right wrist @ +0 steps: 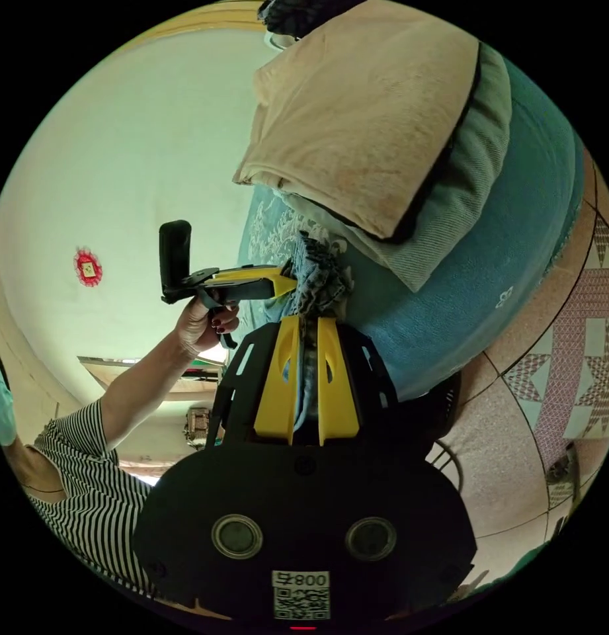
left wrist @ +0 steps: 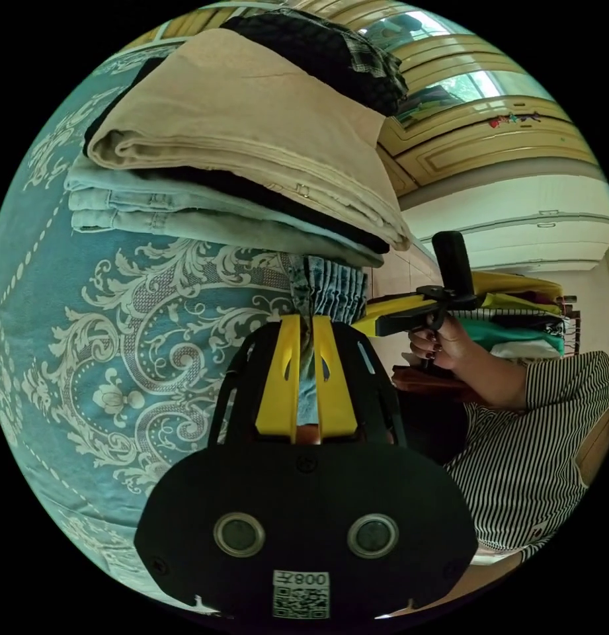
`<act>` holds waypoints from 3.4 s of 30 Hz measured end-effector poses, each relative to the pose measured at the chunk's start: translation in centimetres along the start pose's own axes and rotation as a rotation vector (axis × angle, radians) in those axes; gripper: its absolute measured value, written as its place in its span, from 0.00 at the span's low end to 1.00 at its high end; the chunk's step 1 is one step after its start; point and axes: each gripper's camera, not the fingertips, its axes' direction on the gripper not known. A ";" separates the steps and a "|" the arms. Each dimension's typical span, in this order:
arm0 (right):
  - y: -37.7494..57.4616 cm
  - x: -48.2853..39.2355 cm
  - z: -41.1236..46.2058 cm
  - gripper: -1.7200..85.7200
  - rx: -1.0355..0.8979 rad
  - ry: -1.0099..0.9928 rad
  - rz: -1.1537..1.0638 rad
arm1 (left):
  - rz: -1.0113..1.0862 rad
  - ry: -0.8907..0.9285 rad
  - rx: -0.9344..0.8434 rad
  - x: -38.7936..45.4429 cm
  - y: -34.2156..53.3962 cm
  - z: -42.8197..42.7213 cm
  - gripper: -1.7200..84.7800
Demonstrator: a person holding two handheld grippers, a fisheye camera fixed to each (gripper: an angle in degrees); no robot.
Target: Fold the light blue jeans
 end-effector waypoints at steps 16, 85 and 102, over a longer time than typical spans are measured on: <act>5.4 -7.2 -2.3 0.06 0.015 -0.098 -0.199 | 0.158 -0.031 0.159 6.1 10.6 -8.9 0.05; 25.9 -31.7 37.8 0.02 -0.744 0.454 -0.783 | -0.737 -0.311 0.310 8.1 66.7 10.0 0.02; 15.0 -29.2 32.0 0.03 -0.596 0.406 -0.514 | -0.638 -0.323 0.477 13.9 63.1 11.5 0.06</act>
